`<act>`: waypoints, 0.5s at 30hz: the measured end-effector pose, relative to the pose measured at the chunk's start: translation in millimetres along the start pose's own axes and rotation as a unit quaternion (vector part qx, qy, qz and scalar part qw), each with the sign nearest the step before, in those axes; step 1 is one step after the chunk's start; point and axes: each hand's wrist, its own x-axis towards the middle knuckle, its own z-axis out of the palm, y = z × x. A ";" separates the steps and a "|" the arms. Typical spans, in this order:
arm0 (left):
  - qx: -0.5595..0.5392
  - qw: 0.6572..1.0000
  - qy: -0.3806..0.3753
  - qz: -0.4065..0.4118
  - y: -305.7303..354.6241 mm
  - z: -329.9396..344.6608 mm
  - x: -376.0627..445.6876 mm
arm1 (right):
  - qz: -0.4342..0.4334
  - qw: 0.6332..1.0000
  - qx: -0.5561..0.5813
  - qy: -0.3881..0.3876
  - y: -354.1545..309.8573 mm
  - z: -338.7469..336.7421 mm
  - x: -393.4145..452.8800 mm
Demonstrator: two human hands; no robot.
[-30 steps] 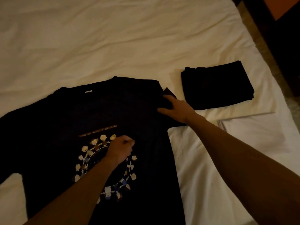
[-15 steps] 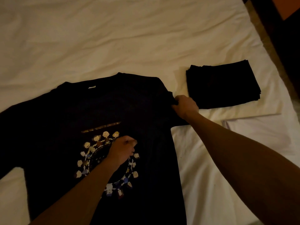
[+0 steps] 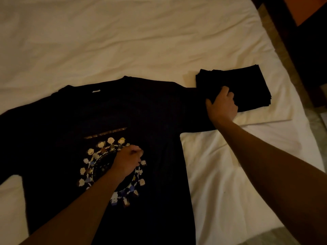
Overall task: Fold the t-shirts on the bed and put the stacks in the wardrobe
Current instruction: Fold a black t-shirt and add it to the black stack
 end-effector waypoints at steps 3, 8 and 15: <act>-0.018 0.999 0.031 0.016 -14.3 -8.6 -13.5 | -0.019 0.997 -0.060 0.032 4.9 5.6 -25.4; 0.031 0.994 0.106 0.007 -63.8 -28.2 -62.8 | -0.125 0.992 0.010 -0.002 1.5 33.4 -127.2; 0.091 0.979 0.180 0.002 -149.3 -45.9 -125.6 | -0.022 0.973 0.052 -0.226 22.7 70.7 -264.6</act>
